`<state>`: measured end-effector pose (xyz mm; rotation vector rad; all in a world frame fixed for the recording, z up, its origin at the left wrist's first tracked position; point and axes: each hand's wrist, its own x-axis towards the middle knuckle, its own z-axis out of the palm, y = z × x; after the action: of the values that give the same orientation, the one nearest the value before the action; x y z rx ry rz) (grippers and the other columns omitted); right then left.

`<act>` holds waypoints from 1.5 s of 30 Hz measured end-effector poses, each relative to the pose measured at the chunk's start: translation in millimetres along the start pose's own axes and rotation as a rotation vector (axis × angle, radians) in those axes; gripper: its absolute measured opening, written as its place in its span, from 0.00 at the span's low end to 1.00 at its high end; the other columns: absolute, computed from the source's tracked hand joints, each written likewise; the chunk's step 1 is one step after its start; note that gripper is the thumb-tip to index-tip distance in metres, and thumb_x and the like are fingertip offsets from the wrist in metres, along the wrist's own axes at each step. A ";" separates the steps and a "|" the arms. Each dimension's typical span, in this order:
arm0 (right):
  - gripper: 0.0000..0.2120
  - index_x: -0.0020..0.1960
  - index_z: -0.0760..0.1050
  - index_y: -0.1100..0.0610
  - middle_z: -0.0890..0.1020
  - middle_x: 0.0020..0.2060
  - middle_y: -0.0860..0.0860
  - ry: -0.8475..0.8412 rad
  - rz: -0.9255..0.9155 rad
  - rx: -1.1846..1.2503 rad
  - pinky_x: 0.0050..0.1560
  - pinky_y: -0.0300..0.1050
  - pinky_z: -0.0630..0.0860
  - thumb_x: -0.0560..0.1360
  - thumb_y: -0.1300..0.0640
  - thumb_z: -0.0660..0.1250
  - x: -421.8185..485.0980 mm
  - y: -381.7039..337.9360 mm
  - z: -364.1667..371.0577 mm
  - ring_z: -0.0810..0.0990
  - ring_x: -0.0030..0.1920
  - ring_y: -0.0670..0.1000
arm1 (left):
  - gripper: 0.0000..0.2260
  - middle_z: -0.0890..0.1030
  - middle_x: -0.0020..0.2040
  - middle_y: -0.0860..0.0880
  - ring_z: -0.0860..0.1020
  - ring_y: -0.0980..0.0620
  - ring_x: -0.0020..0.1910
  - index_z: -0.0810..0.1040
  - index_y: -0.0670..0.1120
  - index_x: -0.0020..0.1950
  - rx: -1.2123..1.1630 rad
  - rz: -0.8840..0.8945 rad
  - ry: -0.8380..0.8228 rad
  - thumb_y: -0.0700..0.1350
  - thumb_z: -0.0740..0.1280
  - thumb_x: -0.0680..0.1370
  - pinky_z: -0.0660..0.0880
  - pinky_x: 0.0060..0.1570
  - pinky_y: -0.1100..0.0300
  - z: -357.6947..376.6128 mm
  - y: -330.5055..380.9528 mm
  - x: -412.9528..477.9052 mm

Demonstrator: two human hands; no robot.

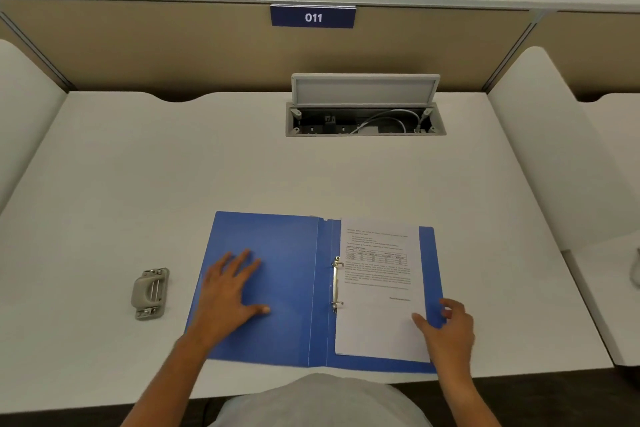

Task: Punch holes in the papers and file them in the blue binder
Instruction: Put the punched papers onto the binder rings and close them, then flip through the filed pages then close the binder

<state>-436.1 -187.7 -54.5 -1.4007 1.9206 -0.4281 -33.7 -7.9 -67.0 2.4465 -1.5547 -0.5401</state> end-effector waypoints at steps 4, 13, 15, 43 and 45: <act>0.29 0.67 0.74 0.53 0.79 0.58 0.56 -0.082 0.067 0.117 0.65 0.63 0.80 0.71 0.55 0.83 -3.2 3.4 10.7 0.80 0.58 0.58 | 0.54 0.50 0.87 0.55 0.49 0.39 0.85 0.56 0.58 0.85 0.088 -0.097 -0.135 0.86 0.53 0.65 0.53 0.74 0.24 9.3 -20.3 -13.0; 0.14 0.56 0.79 0.56 0.83 0.48 0.56 -0.011 0.101 0.366 0.59 0.60 0.84 0.75 0.62 0.80 21.3 -29.2 1.3 0.83 0.50 0.59 | 0.55 0.40 0.86 0.55 0.40 0.40 0.85 0.45 0.59 0.85 0.122 -0.219 -0.181 0.84 0.55 0.65 0.52 0.74 0.22 0.4 28.6 3.0; 0.10 0.51 0.80 0.55 0.84 0.45 0.54 0.002 0.066 0.382 0.55 0.56 0.83 0.75 0.63 0.79 25.7 -37.6 -6.1 0.84 0.48 0.58 | 0.53 0.39 0.86 0.54 0.40 0.40 0.85 0.45 0.59 0.85 0.123 -0.239 -0.194 0.81 0.60 0.68 0.52 0.74 0.22 -0.6 37.3 5.2; 0.05 0.48 0.83 0.58 0.85 0.43 0.54 0.376 -0.424 -0.082 0.41 0.50 0.83 0.77 0.57 0.77 12.4 -63.7 -17.9 0.83 0.40 0.54 | 0.52 0.40 0.87 0.54 0.40 0.40 0.85 0.47 0.59 0.85 0.101 -0.287 -0.229 0.78 0.65 0.69 0.54 0.73 0.21 -5.4 46.9 10.4; 0.05 0.47 0.81 0.56 0.85 0.41 0.52 0.347 -0.416 -0.036 0.41 0.48 0.83 0.79 0.56 0.75 9.3 -65.5 -19.1 0.83 0.38 0.53 | 0.52 0.40 0.87 0.54 0.40 0.40 0.85 0.46 0.59 0.85 0.099 -0.288 -0.226 0.78 0.65 0.69 0.54 0.73 0.21 -6.0 47.0 10.1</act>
<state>-406.0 -222.4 -3.2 -1.8545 1.8982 -0.8868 -66.5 -37.5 -47.0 2.7895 -1.3363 -0.8327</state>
